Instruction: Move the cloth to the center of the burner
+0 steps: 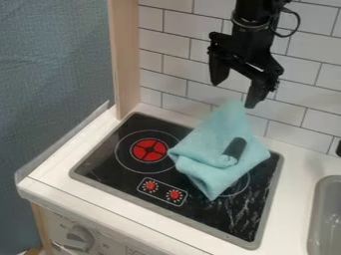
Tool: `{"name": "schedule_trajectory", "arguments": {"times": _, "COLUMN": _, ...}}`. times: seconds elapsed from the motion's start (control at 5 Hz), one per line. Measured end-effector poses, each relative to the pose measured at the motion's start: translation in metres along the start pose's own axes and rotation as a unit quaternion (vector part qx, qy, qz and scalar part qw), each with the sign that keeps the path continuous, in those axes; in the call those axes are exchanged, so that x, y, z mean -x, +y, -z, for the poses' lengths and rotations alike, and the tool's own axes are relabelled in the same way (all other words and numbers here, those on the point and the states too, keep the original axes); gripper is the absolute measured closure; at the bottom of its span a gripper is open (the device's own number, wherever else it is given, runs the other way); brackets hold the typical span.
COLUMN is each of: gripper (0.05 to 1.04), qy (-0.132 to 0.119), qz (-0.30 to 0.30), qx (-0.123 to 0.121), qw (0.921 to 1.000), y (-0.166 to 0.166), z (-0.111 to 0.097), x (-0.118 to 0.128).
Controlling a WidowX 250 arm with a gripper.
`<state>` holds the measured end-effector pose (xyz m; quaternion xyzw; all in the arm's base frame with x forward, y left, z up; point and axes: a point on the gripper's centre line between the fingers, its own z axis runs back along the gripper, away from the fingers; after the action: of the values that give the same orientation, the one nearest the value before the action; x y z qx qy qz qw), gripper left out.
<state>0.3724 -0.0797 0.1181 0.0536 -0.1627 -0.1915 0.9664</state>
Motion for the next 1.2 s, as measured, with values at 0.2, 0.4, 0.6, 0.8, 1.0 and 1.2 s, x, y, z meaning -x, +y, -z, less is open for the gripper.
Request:
{"name": "schedule_trajectory", "arguments": {"times": 0.2, "gripper": 0.085, "qy": 0.019, "qz": 0.000, "qx": 0.002, "qw": 0.9998, "y": -0.001, "z": 0.011, "x": 0.007}}
{"name": "schedule_trajectory", "arguments": {"times": 0.4, "gripper": 0.085, "qy": 0.033, "qz": -0.003, "qx": 0.007, "qw": 0.9994, "y": -0.002, "z": 0.025, "x": 0.011}}
{"name": "schedule_trajectory", "arguments": {"times": 0.6, "gripper": 0.085, "qy": 0.051, "qz": -0.013, "qx": 0.017, "qw": 0.9985, "y": -0.004, "z": 0.039, "x": 0.018}}
{"name": "schedule_trajectory", "arguments": {"times": 0.8, "gripper": 0.085, "qy": 0.071, "qz": -0.018, "qx": 0.023, "qw": 0.9971, "y": -0.003, "z": 0.054, "x": 0.028}}
{"name": "schedule_trajectory", "arguments": {"times": 1.0, "gripper": 0.085, "qy": 0.086, "qz": -0.024, "qx": 0.027, "qw": 0.9956, "y": -0.006, "z": 0.073, "x": 0.034}}
{"name": "schedule_trajectory", "arguments": {"times": 1.2, "gripper": 0.085, "qy": 0.088, "qz": -0.041, "qx": 0.033, "qw": 0.9947, "y": -0.004, "z": 0.088, "x": 0.040}}
